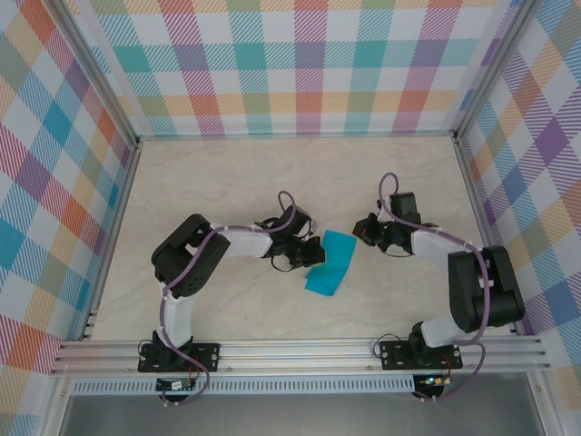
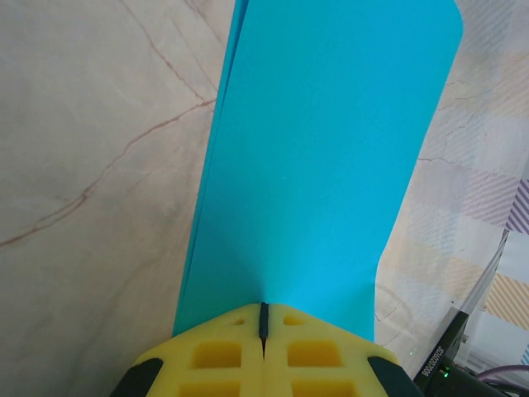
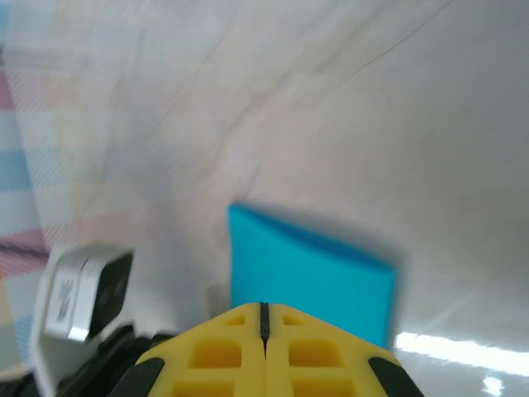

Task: Fold a paper plane with a square sheet of paper (pick it up from the middle)
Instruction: Fold the square sheet of paper in half at the center of the table.

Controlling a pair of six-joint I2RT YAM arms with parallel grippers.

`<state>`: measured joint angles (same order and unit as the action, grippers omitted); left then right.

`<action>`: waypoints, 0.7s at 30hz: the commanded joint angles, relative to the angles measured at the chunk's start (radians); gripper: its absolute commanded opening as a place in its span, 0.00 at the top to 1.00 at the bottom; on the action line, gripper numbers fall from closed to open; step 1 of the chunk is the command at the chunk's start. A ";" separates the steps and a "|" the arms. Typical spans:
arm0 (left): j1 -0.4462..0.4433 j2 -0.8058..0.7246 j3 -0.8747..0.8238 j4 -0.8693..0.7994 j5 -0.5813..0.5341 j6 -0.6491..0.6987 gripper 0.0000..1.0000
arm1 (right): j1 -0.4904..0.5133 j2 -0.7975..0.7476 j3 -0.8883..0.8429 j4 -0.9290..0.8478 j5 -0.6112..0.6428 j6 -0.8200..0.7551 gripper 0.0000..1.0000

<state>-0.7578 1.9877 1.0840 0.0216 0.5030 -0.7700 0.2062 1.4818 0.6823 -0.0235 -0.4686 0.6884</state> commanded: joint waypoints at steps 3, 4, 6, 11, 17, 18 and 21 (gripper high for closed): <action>-0.003 0.103 -0.064 -0.260 -0.165 -0.007 1.00 | 0.131 -0.066 -0.073 -0.076 -0.089 0.007 1.00; -0.003 0.103 -0.061 -0.263 -0.167 -0.007 1.00 | 0.158 -0.065 -0.081 -0.070 -0.090 0.020 1.00; -0.003 0.104 -0.058 -0.268 -0.174 -0.009 1.00 | 0.202 -0.056 -0.093 -0.065 -0.084 0.036 1.00; -0.003 0.106 -0.066 -0.255 -0.176 -0.027 1.00 | 0.235 -0.034 -0.140 -0.054 -0.082 0.054 1.00; -0.003 0.112 -0.062 -0.255 -0.179 -0.028 1.00 | 0.254 -0.002 -0.165 -0.112 -0.073 0.021 1.00; -0.002 0.112 -0.060 -0.256 -0.180 -0.028 1.00 | 0.255 0.005 -0.167 -0.120 -0.072 0.017 1.00; -0.002 0.112 -0.061 -0.258 -0.182 -0.028 1.00 | 0.258 0.014 -0.181 -0.150 -0.062 0.013 1.00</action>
<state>-0.7578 1.9888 1.0901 0.0105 0.4999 -0.7925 0.4564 1.4837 0.5240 -0.1150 -0.5320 0.7193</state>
